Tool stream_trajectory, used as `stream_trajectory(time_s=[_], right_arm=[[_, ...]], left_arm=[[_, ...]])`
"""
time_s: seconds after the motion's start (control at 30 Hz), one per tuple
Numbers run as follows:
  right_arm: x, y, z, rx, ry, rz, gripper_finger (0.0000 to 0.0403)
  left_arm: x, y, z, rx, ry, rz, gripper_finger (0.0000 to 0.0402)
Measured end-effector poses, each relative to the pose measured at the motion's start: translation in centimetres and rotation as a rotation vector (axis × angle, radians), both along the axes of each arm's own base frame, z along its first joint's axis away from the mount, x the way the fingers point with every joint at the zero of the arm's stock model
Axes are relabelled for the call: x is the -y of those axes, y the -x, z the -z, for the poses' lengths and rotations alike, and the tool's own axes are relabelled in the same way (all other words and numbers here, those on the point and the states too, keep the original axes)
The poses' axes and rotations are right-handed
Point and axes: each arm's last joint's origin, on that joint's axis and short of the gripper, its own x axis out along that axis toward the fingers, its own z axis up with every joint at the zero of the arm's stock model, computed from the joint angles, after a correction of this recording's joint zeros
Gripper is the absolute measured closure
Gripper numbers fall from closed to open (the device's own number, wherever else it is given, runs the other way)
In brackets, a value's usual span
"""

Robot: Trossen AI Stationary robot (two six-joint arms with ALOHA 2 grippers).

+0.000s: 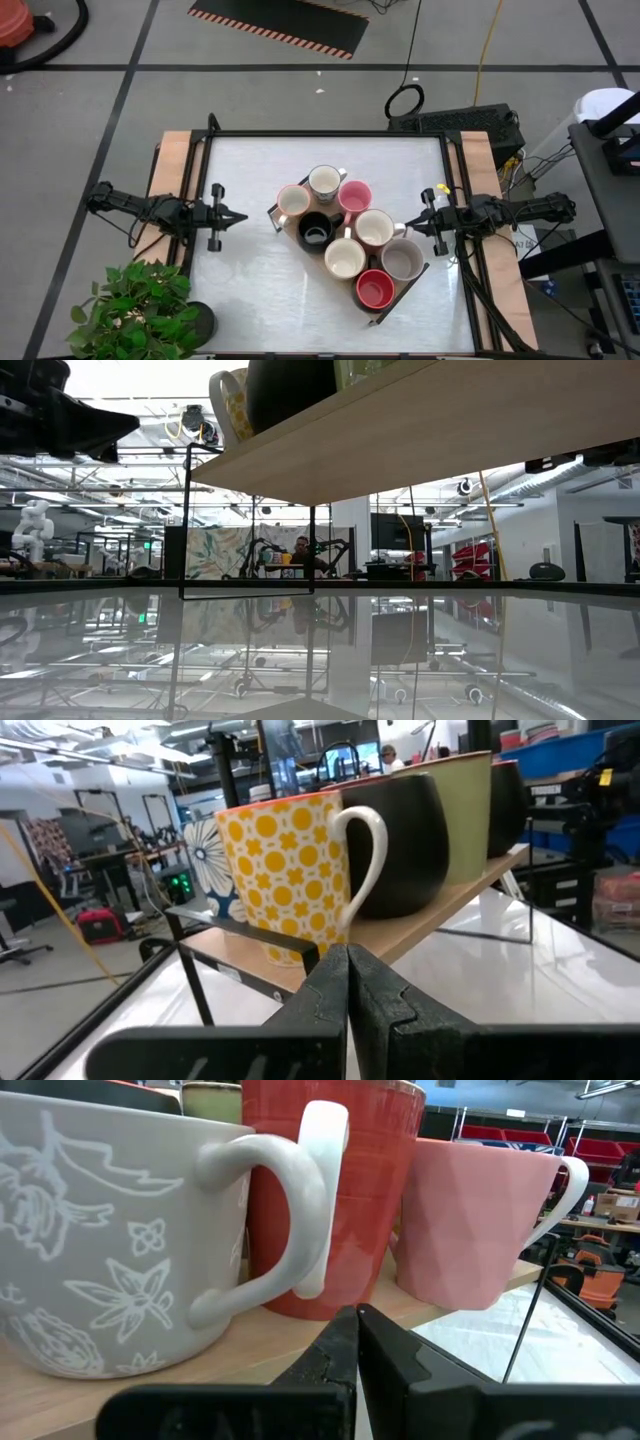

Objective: Place coffee mugs
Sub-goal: Return to Home Position

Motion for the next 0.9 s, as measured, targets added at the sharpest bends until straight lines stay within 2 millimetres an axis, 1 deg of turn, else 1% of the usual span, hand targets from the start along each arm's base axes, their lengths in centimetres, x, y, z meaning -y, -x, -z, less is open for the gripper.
stream_trajectory(time_s=[0.27, 0.4, 0.77, 0.9], right_arm=[[0.0, 0.0, 0.0, 0.0, 0.0, 0.0, 0.0403], [0.0, 0.0, 0.0, 0.0, 0.0, 0.0, 0.0403], [0.0, 0.0, 0.0, 0.0, 0.0, 0.0, 0.0403], [0.0, 0.0, 0.0, 0.0, 0.0, 0.0, 0.0403]], left_arm=[[0.1, 0.0, 0.3, -0.027, -0.005, 0.03, 0.0401], [0.0, 0.0, 0.3, -0.025, -0.034, 0.022, 0.0401], [-0.6, -0.2, 0.2, -0.018, -0.059, 0.038, 0.0401], [-1.0, -0.2, 0.2, -0.017, -0.043, 0.023, 0.0401]])
